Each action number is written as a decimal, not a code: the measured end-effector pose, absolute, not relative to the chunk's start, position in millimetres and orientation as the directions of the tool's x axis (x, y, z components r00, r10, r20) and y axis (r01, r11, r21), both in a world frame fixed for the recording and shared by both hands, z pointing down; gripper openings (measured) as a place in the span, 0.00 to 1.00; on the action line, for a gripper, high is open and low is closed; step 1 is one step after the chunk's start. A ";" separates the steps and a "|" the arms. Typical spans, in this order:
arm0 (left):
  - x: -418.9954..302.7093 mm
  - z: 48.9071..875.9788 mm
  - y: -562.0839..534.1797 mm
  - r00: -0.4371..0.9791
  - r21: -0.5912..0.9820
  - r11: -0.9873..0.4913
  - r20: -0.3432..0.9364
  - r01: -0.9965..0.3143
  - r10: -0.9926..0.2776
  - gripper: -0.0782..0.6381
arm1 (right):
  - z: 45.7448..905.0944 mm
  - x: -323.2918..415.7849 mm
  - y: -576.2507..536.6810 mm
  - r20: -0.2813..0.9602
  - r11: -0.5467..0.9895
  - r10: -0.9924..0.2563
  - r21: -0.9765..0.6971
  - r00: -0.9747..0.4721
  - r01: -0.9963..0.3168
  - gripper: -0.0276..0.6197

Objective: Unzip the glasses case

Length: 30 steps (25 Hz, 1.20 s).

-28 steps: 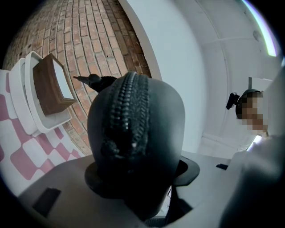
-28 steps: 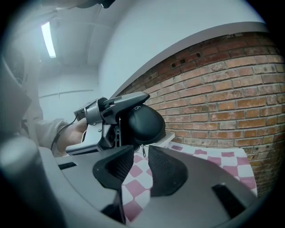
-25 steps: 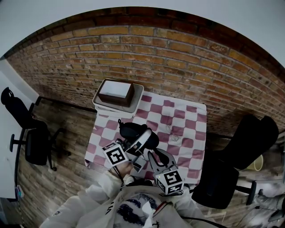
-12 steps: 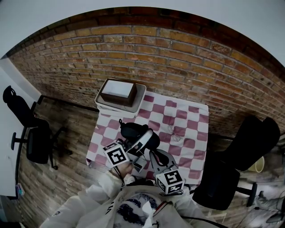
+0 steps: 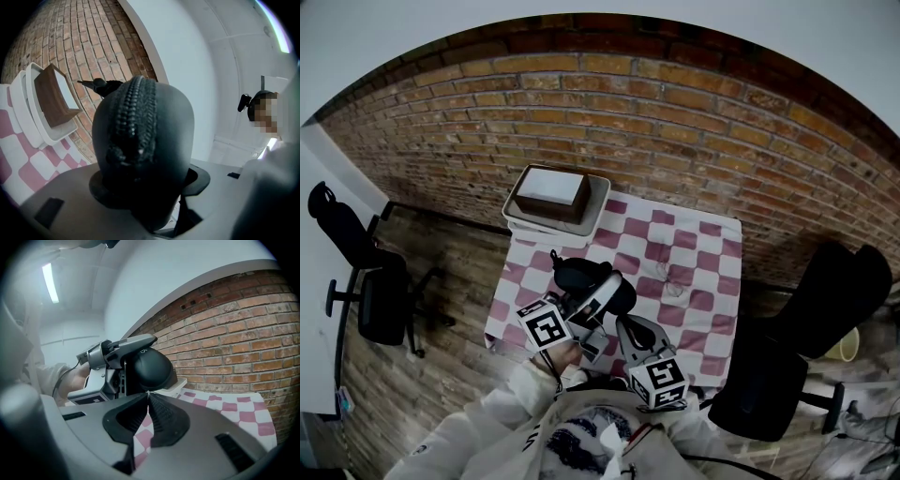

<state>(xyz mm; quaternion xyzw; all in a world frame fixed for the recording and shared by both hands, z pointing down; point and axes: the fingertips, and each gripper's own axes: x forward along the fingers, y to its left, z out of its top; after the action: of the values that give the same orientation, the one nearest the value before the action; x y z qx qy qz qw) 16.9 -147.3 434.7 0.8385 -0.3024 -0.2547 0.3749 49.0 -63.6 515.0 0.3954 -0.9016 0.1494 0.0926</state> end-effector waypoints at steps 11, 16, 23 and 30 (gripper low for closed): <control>3.8 439.0 -145.1 0.691 0.778 -0.531 -0.181 -0.335 -0.700 0.46 | 518.6 36.0 -61.3 0.317 0.642 -0.682 -0.171 -0.659 -0.747 0.07; -4.7 434.6 -142.3 0.703 0.745 -0.558 -0.172 -0.366 -0.690 0.46 | 518.9 24.1 -60.6 0.332 0.642 -0.682 -0.154 -0.651 -0.751 0.07; -24.5 439.2 -136.3 0.712 0.740 -0.551 -0.140 -0.386 -0.688 0.46 | 521.4 2.5 -53.4 0.366 0.634 -0.697 -0.088 -0.616 -0.769 0.07; -48.3 441.4 -129.2 0.740 0.741 -0.566 -0.142 -0.362 -0.658 0.46 | 519.9 -17.5 -47.8 0.391 0.597 -0.725 -0.055 -0.567 -0.801 0.07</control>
<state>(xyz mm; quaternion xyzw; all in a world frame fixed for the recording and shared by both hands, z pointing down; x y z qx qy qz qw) -48.3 -129.2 441.4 0.8606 -0.2961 -0.2059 0.3595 -17.5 -47.8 519.9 0.4344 -0.8779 0.1137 0.1663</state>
